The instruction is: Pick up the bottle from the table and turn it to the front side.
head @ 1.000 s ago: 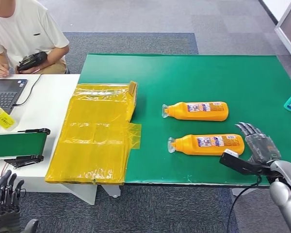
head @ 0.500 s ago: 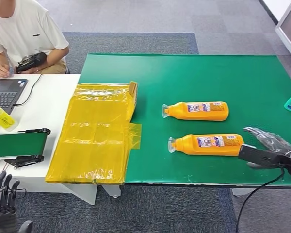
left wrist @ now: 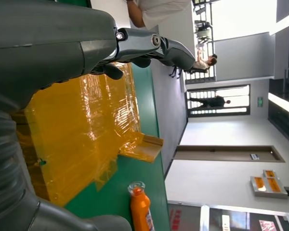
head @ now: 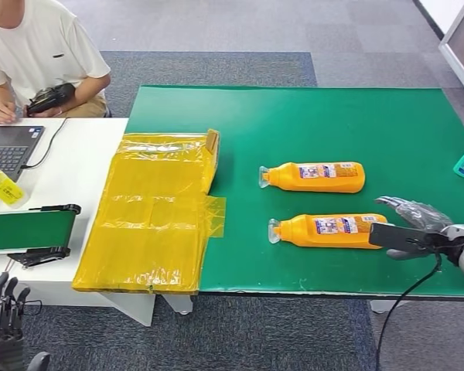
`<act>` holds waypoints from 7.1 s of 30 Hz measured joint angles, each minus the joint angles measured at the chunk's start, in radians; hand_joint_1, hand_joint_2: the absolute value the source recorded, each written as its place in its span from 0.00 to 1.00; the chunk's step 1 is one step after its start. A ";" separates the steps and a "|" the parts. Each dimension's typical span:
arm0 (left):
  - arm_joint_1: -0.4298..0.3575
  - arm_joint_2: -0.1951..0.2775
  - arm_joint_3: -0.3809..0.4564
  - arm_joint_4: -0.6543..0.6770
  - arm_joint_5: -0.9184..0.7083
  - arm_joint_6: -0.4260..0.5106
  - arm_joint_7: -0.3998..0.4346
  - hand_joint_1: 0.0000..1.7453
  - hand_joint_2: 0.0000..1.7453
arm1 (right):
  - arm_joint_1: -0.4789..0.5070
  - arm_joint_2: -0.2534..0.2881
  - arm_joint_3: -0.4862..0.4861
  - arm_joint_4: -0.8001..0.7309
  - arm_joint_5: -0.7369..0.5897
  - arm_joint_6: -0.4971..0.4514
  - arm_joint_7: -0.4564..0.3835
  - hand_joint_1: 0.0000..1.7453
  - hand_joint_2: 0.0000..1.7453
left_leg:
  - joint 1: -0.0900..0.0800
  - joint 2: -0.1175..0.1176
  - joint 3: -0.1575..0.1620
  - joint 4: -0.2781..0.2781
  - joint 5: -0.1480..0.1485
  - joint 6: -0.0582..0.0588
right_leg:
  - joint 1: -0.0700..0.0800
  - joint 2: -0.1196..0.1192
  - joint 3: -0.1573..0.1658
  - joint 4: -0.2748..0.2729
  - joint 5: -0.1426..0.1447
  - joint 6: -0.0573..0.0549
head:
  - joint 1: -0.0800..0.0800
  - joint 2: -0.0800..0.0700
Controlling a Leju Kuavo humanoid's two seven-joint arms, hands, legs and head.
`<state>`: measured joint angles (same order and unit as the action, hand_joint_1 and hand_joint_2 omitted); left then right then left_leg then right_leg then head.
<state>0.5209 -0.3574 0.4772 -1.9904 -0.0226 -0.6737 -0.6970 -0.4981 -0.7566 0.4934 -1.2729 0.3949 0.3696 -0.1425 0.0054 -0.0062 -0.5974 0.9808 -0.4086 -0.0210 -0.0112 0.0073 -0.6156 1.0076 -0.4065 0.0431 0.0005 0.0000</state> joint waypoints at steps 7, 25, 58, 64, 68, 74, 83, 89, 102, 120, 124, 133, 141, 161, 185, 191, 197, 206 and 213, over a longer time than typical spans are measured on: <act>-0.015 0.000 0.000 0.011 -0.015 -0.011 0.000 0.00 1.00 | -0.075 0.079 0.108 0.122 0.020 -0.039 -0.018 0.00 1.00 | 0.000 0.000 0.000 0.000 0.001 0.000 | 0.000 0.000 0.000 0.000 0.000 0.000 | 0.000 0.000; -0.046 -0.001 -0.001 0.047 -0.042 -0.035 0.000 0.00 1.00 | -0.171 0.225 0.246 0.358 0.057 -0.084 -0.051 1.00 1.00 | 0.000 0.000 0.001 0.000 0.001 0.000 | 0.000 0.000 0.000 0.000 0.001 0.001 | 0.000 0.000; -0.115 0.042 -0.294 0.070 -0.040 0.139 0.045 0.00 1.00 | 0.252 0.649 -0.001 -0.068 0.303 -0.533 -0.313 1.00 1.00 | 0.004 -0.001 0.001 0.000 0.002 -0.005 | 0.005 -0.001 -0.002 0.001 -0.001 -0.003 | -0.001 0.000; -0.138 0.110 -0.454 0.080 -0.004 0.221 0.050 0.00 1.00 | 0.302 0.757 -0.069 -0.142 0.304 -0.512 -0.341 1.00 1.00 | 0.003 -0.001 0.001 0.000 0.001 -0.005 | 0.004 -0.001 -0.001 0.000 0.000 -0.003 | 0.000 0.000; -0.143 0.139 -0.501 0.085 0.002 0.223 0.052 0.00 1.00 | 0.317 0.790 -0.092 -0.159 0.302 -0.496 -0.366 1.00 1.00 | 0.003 -0.001 0.001 0.000 0.001 -0.004 | 0.003 -0.001 -0.001 0.000 0.000 -0.002 | 0.000 0.000; -0.203 0.164 -0.606 0.100 -0.013 0.277 0.075 0.00 1.00 | 0.353 0.865 -0.074 -0.160 0.380 -0.523 -0.404 1.00 1.00 | 0.003 -0.001 0.001 0.000 0.001 -0.004 | 0.004 -0.001 -0.001 0.000 0.000 -0.002 | -0.001 0.000; -0.268 0.199 -0.723 0.101 -0.018 0.321 0.107 0.00 1.00 | 0.379 0.922 -0.001 -0.123 0.439 -0.616 -0.411 1.00 1.00 | 0.003 -0.001 0.001 0.000 0.001 -0.004 | 0.004 -0.001 -0.001 0.000 0.000 -0.003 | 0.000 0.000; -0.317 0.206 -0.752 0.120 -0.021 0.358 0.144 0.00 1.00 | 0.387 0.928 0.034 -0.110 0.462 -0.642 -0.416 1.00 1.00 | 0.003 -0.001 0.001 0.000 0.001 -0.004 | 0.003 -0.001 -0.001 0.000 0.000 -0.002 | 0.000 0.000; -0.352 0.212 -0.789 0.206 -0.022 0.371 0.174 0.26 1.00 | 0.398 0.934 0.066 -0.101 0.463 -0.658 -0.413 1.00 1.00 | 0.003 -0.001 0.001 0.000 0.001 -0.004 | 0.003 0.000 -0.001 0.000 0.000 -0.003 | 0.000 0.000; -0.360 0.219 -0.847 0.240 -0.190 0.514 0.182 1.00 1.00 | 0.401 0.938 0.064 -0.070 0.449 -0.686 -0.409 1.00 1.00 | 0.003 0.000 0.001 0.000 0.001 -0.004 | 0.003 0.000 -0.001 0.000 0.000 -0.003 | 0.000 0.000; -0.358 0.220 -0.852 0.237 -0.204 0.523 0.183 1.00 1.00 | 0.401 0.940 0.058 -0.058 0.446 -0.688 -0.410 1.00 1.00 | 0.003 0.000 0.001 0.000 0.001 -0.004 | 0.003 0.000 -0.001 0.000 0.000 -0.003 | 0.000 0.000; -0.351 0.221 -0.849 0.233 -0.235 0.546 0.186 1.00 1.00 | 0.389 0.956 0.040 0.009 0.426 -0.663 -0.406 0.00 1.00 | 0.003 0.000 0.001 0.000 0.001 -0.004 | 0.003 0.000 -0.001 0.000 0.000 -0.003 | 0.000 0.000; -0.326 0.222 -0.835 0.141 -0.346 0.638 0.165 1.00 1.00 | 0.375 0.970 -0.033 0.127 0.391 -0.629 -0.375 0.00 1.00 | 0.003 -0.001 0.000 0.000 0.002 -0.004 | 0.003 0.000 -0.002 0.000 0.000 -0.002 | 0.000 0.000; -0.467 0.234 -0.540 0.065 -0.937 0.857 0.473 1.00 1.00 | 0.398 0.969 -0.189 -0.018 0.368 -0.556 -0.402 0.00 1.00 | 0.003 -0.001 0.000 0.000 0.004 -0.004 | 0.003 0.000 -0.002 0.000 0.002 -0.003 | 0.000 0.000; -1.043 0.300 -0.531 0.958 -1.442 0.842 0.635 1.00 1.00 | 0.332 0.966 -0.111 -0.169 0.320 -0.488 -0.461 0.00 1.00 | 0.003 0.000 -0.003 0.000 0.009 -0.005 | 0.003 0.000 -0.006 0.000 0.007 -0.004 | -0.001 0.000; -1.093 0.273 -0.546 1.111 -1.440 0.856 0.632 1.00 1.00 | 0.322 0.965 -0.091 -0.169 0.313 -0.488 -0.466 0.00 1.00 | 0.003 0.000 -0.004 0.000 0.009 -0.005 | 0.003 0.000 -0.007 0.000 0.008 -0.004 | 0.000 0.000; -1.119 0.265 -0.547 1.198 -1.421 0.865 0.633 1.00 1.00 | 0.322 0.961 -0.079 -0.172 0.313 -0.490 -0.469 0.00 1.00 | 0.003 0.000 -0.004 0.000 0.009 -0.005 | 0.003 0.000 -0.007 0.000 0.008 -0.004 | 0.000 0.000; -1.128 0.245 -0.547 1.286 -1.403 0.887 0.628 1.00 1.00 | 0.322 0.960 -0.063 -0.180 0.313 -0.493 -0.471 0.00 1.00 | 0.003 0.000 -0.004 0.000 0.009 -0.005 | 0.003 0.000 -0.007 0.000 0.008 -0.003 | 0.000 0.000; -1.130 0.220 -0.547 1.336 -1.395 0.914 0.614 1.00 1.00 | 0.324 0.960 -0.055 -0.183 0.313 -0.494 -0.473 0.00 1.00 | 0.003 0.000 -0.005 0.000 0.009 -0.005 | 0.003 0.000 -0.007 0.000 0.008 -0.003 | 0.000 0.000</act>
<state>-0.6096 -0.1372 -0.0698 -0.6540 -1.4177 0.2398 -0.0827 -0.1737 0.2033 0.4380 -1.4563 0.7075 -0.1243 -0.6153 0.0080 -0.0065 -0.6020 0.9809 -0.3996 -0.0261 -0.0079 0.0076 -0.6228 1.0078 -0.3989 0.0396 0.0000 0.0000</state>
